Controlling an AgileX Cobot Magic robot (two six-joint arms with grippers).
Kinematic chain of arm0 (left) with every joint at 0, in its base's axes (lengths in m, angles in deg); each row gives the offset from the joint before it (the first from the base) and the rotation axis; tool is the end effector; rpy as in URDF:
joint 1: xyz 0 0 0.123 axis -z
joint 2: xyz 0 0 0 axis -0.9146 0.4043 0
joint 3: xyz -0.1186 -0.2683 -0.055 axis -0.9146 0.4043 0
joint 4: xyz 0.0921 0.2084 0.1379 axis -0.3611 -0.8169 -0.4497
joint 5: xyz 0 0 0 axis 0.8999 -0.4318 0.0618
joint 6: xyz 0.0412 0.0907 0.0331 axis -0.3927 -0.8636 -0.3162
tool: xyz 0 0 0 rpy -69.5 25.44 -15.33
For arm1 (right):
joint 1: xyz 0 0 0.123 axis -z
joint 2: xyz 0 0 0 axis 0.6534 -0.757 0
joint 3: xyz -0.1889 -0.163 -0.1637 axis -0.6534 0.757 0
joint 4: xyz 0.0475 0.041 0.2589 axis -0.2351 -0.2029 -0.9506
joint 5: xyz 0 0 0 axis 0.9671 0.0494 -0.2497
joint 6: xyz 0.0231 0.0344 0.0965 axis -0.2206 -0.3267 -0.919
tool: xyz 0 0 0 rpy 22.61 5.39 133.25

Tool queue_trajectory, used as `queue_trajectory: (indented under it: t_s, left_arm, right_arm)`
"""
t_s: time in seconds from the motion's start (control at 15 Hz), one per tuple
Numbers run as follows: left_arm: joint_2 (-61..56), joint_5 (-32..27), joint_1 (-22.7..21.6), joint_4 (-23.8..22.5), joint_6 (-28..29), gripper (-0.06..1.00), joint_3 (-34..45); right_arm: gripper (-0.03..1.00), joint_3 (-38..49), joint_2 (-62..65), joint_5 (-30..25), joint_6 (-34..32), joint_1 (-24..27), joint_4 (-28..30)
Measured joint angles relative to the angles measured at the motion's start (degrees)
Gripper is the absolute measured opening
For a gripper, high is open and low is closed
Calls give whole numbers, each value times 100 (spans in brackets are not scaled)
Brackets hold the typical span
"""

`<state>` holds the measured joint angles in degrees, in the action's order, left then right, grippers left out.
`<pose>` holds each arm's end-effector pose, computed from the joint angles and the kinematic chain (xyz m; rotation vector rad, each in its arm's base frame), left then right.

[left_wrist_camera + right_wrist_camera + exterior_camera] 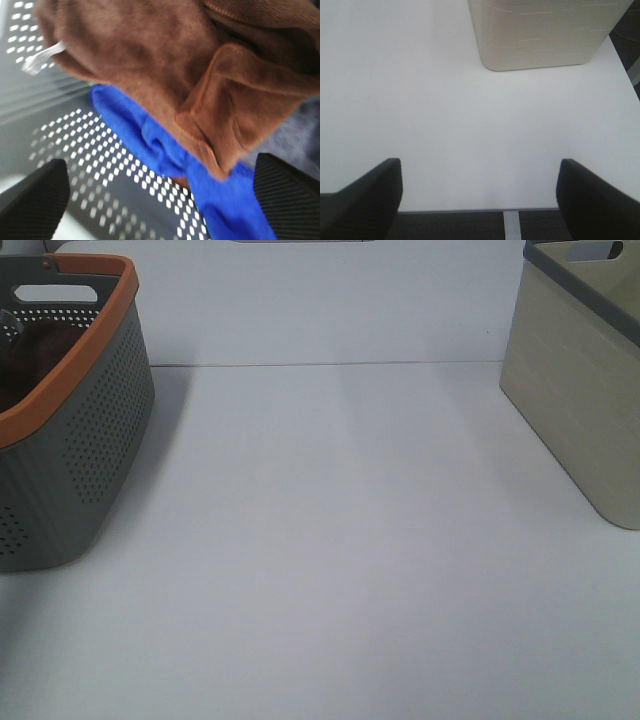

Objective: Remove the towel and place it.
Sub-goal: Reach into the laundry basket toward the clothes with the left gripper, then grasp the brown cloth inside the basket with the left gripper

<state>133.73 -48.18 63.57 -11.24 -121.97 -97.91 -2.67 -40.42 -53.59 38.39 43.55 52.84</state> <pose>0.4709 0.0324 0.2565 1.4628 2.3987 0.4707 0.0058 0.0009 0.2790 0.0217 2.0385 -0.0321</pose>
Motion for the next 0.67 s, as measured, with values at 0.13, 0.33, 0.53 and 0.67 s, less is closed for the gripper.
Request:
queue_trajectory:
  t_s: [0.13, 0.33, 0.53, 0.67]
  left_arm:
    - [447, 407, 23, 11, -63, 90, 0]
    - [613, 596, 120, 195, -201, 87, 0]
    - [796, 642, 252, 384, -527, 82, 0]
    - [825, 642, 264, 390, -550, 75, 0]
  right_arm:
    - [74, 0, 0, 0, 0, 0, 0]
    - [74, 0, 0, 0, 0, 0, 0]
    - [74, 0, 0, 0, 0, 0, 0]
    - [74, 0, 0, 0, 0, 0, 0]
